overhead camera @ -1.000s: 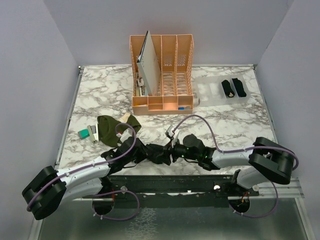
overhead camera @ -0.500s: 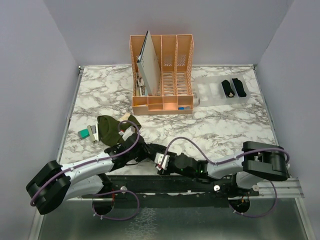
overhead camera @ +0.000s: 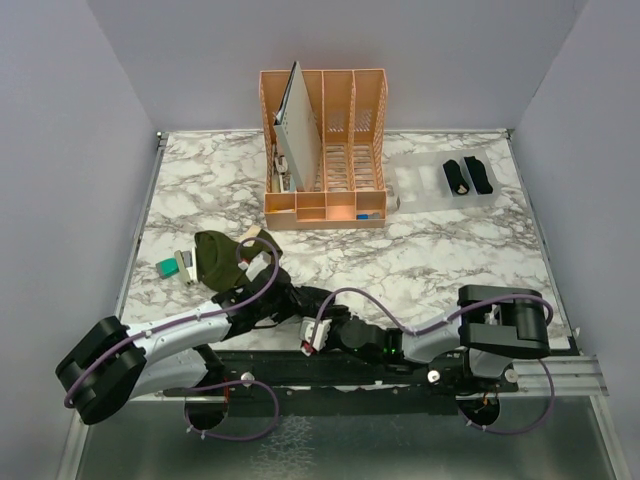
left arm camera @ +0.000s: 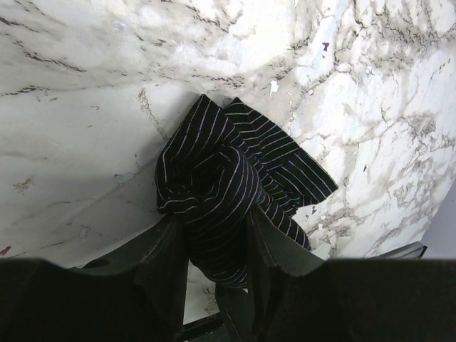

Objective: Roll the underwear
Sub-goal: Roll the underwear to the corner of the board.

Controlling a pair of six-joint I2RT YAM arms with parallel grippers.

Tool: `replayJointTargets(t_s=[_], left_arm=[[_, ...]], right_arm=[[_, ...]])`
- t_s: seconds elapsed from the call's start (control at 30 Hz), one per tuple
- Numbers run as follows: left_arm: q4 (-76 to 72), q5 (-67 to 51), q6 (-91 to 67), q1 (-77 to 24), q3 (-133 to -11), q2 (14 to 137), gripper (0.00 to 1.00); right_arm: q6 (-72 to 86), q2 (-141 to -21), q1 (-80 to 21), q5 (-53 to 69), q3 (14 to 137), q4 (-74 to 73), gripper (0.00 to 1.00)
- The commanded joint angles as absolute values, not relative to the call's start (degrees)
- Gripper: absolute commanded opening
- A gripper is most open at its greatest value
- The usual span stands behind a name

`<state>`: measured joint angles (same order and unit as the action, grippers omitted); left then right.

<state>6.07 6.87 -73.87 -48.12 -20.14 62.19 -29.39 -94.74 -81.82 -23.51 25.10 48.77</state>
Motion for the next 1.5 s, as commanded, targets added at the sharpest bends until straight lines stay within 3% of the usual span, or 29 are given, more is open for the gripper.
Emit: replayJointTargets(t_s=[0.0, 0.03, 0.2, 0.33, 0.43, 0.5, 0.57, 0.87, 1.17, 1.47], left_arm=[[9.43, 5.36, -73.5, -48.34, -20.11, 63.91, 0.15], [9.29, 5.36, -73.48, -48.37, -20.08, 64.01, 0.15], [9.23, 5.6, -73.1, -48.28, -19.99, 63.34, 0.15], [9.96, 7.28, -73.75, -48.3, -19.42, 60.74, 0.16], [10.0, 8.2, -74.26, -48.21, -18.73, 59.06, 0.27], [10.71, 8.55, -74.42, -48.23, -18.86, 58.24, 0.54], [11.86, 8.76, -74.09, -48.18, -19.54, 57.3, 0.71], [18.29, 13.85, -74.28, -48.1, -23.77, 53.65, 0.98], [22.1, 16.55, -74.44, -48.08, -25.78, 53.52, 0.99], [17.39, 17.91, -74.46, -48.08, -22.01, 50.66, 0.99]], right_arm=[[-29.51, -97.89, -82.32, -24.12, 27.56, 49.93, 0.56], [-28.03, -99.46, -82.28, -24.1, 28.45, 48.68, 0.54], [-20.29, -105.98, -82.38, -31.1, 27.58, 51.43, 0.18], [-12.89, -103.82, -82.29, -30.57, 23.44, 50.65, 0.03], [-7.94, -101.91, -82.21, -24.36, 22.24, 48.72, 0.01], [-4.72, -101.43, -81.78, -20.98, 21.51, 49.3, 0.01], [-1.9, -101.79, -81.04, -17.61, 20.91, 50.51, 0.01], [6.93, -103.3, -79.51, -12.47, 19.65, 54.39, 0.01], [10.84, -101.6, -75.52, -5.55, 18.3, 56.92, 0.01], [20.55, -101.55, -65.28, 9.03, 14.59, 65.75, 0.01]])
